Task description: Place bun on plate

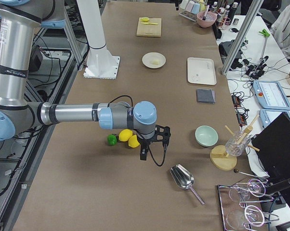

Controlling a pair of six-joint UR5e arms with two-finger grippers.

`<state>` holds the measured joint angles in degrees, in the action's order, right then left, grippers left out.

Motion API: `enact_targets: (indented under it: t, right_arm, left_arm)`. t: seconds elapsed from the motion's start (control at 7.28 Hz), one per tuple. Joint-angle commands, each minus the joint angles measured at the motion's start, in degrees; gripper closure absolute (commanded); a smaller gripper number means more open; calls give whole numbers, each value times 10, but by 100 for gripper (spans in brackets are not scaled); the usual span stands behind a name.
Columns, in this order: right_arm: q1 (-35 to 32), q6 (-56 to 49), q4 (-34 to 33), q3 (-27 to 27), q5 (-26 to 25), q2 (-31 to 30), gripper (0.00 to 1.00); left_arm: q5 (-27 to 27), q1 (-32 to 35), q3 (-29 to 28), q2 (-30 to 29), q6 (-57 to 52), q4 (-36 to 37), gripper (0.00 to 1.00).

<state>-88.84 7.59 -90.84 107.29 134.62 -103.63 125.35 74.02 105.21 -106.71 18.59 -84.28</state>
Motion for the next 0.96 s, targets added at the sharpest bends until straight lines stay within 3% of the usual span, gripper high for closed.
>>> enact_targets:
  t: [0.0, 0.41, 0.82]
  right_arm:
    - [-2, -6, 2, -2, -1, -2, 0]
    - [-2, -6, 4, -2, 0, -3, 0]
    - [-2, -6, 5, -3, 0, -5, 0]
  left_arm:
    - [62, 115, -71, 59, -236, 6, 2]
    - [67, 189, -103, 161, -304, -24, 2]
    - [66, 204, -108, 254, -300, -137, 2]
